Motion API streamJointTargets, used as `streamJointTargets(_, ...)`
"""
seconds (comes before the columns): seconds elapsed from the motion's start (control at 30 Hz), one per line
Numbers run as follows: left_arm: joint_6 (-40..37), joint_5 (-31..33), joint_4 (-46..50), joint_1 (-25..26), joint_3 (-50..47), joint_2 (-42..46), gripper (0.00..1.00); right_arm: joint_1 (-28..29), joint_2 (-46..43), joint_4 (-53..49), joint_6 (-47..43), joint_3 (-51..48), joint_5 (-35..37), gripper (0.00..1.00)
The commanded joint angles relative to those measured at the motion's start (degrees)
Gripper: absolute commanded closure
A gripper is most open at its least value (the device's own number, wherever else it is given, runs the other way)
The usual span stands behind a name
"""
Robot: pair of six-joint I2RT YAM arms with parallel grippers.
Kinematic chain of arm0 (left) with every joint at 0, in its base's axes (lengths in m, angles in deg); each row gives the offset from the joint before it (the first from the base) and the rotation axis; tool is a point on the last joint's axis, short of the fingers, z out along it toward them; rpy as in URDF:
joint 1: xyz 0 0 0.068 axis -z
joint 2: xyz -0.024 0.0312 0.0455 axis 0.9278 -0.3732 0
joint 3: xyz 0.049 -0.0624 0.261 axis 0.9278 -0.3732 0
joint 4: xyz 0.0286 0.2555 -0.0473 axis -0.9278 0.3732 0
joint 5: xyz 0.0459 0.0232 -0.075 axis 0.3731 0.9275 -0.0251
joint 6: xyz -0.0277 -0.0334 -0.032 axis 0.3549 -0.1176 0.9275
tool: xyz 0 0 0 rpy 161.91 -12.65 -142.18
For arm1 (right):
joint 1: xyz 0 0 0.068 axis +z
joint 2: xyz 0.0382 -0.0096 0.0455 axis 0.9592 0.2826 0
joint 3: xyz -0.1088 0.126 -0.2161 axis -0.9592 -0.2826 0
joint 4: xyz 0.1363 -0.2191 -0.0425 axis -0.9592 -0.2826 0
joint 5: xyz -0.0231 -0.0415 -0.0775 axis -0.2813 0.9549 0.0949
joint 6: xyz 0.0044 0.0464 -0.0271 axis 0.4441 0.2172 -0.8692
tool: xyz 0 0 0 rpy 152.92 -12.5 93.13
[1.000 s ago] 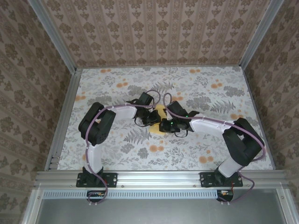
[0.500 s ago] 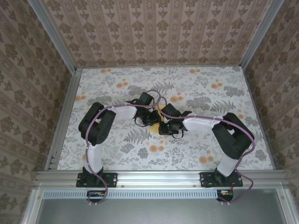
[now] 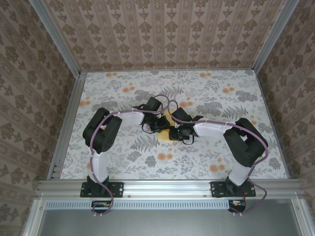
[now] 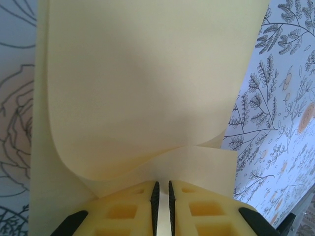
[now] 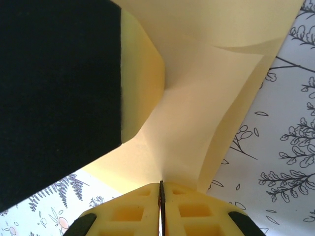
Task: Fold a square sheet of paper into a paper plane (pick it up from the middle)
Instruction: Fold the triangle a second time at the center of the table.
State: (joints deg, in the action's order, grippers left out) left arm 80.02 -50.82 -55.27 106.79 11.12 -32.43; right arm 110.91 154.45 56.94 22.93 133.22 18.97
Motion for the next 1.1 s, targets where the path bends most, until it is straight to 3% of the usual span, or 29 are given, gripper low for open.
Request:
streamJointTargets(0.0, -0.22, 1.22, 3.05, 0.14, 0.74, -0.73, 0.82, -0.33, 1.68, -1.73, 0.75, -0.26, 1.67, 0.90)
streamJointTargets(0.6, -0.64, 1.74, 3.50, -0.20, 1.62, -1.03, 0.78, -0.93, 1.48, -3.18, 1.38, -0.86, 3.31, 0.90)
streamJointTargets(1.07, -3.44, 2.46, 4.00, -2.29, 3.01, 0.37, 0.78, -2.52, 2.71, -2.04, 1.99, -2.95, -0.30, 0.90)
